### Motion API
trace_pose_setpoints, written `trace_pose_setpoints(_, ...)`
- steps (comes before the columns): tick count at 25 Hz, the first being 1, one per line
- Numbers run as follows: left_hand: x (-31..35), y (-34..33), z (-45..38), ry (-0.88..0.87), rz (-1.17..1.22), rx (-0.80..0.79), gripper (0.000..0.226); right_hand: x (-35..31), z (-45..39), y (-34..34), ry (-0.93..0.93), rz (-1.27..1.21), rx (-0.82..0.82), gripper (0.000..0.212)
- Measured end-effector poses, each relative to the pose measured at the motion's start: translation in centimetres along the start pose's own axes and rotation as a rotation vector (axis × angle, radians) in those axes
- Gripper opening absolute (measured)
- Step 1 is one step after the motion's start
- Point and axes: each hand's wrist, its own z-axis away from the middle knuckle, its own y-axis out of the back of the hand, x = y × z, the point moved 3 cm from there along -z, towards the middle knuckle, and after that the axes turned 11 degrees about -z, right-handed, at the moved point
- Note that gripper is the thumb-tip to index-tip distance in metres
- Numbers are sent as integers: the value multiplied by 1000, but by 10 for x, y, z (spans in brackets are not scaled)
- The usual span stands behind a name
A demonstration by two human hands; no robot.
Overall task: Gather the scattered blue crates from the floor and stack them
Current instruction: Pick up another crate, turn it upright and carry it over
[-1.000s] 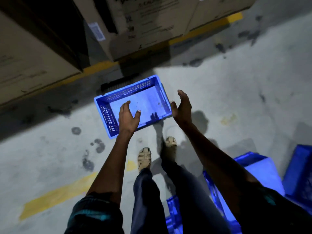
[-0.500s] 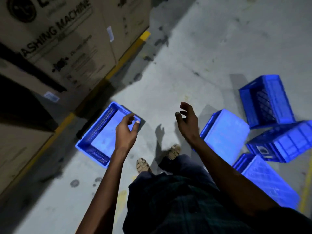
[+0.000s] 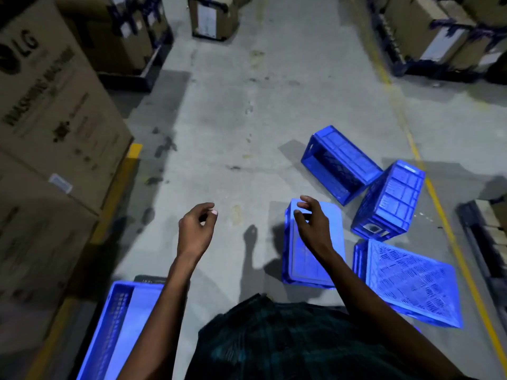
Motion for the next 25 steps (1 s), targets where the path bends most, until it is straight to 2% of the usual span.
trace_pose_setpoints(8, 83, -98, -117, -121, 29, -268, 12, 0, -92, 60, -43, 24, 161, 36)
trace_pose_setpoints(13, 125, -145, -247, -220, 36, -348, 13, 5, -179, 62, -88, -19, 339, 36)
trace_pose_setpoints(18, 158, -189, -362, -268, -19, -485, 15, 15, -264, 44, -258, -106, 580, 36)
trace_pose_setpoints(21, 188, -216, -414, -349, -142, -627, 35, 20, -309, 41, -271, -127, 707, 33)
trace_pose_setpoints(25, 230, -257, -464, -438, -203, -743, 25, 33, -356, 60, -329, -177, 841, 29)
